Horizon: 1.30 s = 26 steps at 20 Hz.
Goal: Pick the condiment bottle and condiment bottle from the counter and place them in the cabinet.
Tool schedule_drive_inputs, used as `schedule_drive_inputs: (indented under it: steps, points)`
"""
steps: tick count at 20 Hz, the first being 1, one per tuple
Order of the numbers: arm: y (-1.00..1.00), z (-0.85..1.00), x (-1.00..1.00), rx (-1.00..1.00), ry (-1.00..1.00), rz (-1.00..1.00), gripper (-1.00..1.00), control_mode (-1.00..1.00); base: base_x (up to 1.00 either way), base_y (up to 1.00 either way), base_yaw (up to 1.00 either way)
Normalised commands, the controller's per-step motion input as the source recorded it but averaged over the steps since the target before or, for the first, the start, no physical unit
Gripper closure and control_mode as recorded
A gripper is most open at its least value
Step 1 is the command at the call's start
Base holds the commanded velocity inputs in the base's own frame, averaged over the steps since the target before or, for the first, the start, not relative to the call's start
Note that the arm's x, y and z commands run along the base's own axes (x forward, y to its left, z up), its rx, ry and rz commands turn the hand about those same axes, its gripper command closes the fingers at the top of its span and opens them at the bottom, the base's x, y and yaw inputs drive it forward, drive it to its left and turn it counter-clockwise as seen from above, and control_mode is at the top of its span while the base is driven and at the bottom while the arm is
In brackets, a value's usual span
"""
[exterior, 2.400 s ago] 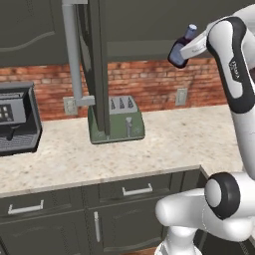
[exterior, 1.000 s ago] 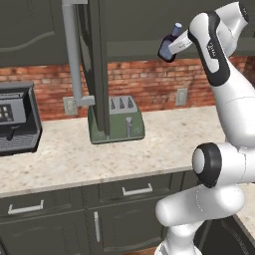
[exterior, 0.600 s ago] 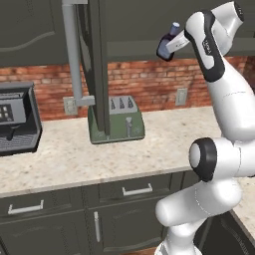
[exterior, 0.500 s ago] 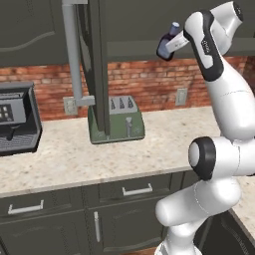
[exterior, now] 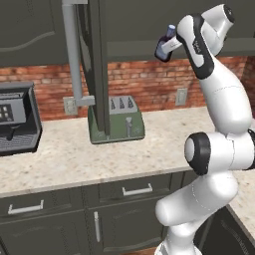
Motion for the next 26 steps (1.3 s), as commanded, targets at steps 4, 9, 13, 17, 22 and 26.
schedule_drive_inputs:
  steps: [4, 9, 13, 17, 22, 26]
  points:
    - [0.00, -0.17, 0.33, 0.00, 0.03, -0.02, 1.00, -1.00, 0.00, 0.00, 0.00]
    - [0.00, -0.06, 0.34, 0.00, 0.01, -0.01, 1.00, -1.00, 0.00, 0.00, 0.00]
    - [0.00, 0.00, 0.36, 0.00, 0.00, 0.00, 1.00, -1.00, 0.00, 0.00, 0.00]
    - [0.00, 0.00, 0.35, 0.00, 0.00, 0.00, 1.00, -1.00, 0.00, 0.00, 0.00]
    - [0.00, -0.03, 0.37, 0.00, 0.00, 0.00, 1.00, -1.00, 0.00, 0.00, 0.00]
    - [0.00, -0.08, 0.37, 0.00, 0.00, 0.00, 1.00, -1.00, 0.00, 0.00, 0.00]
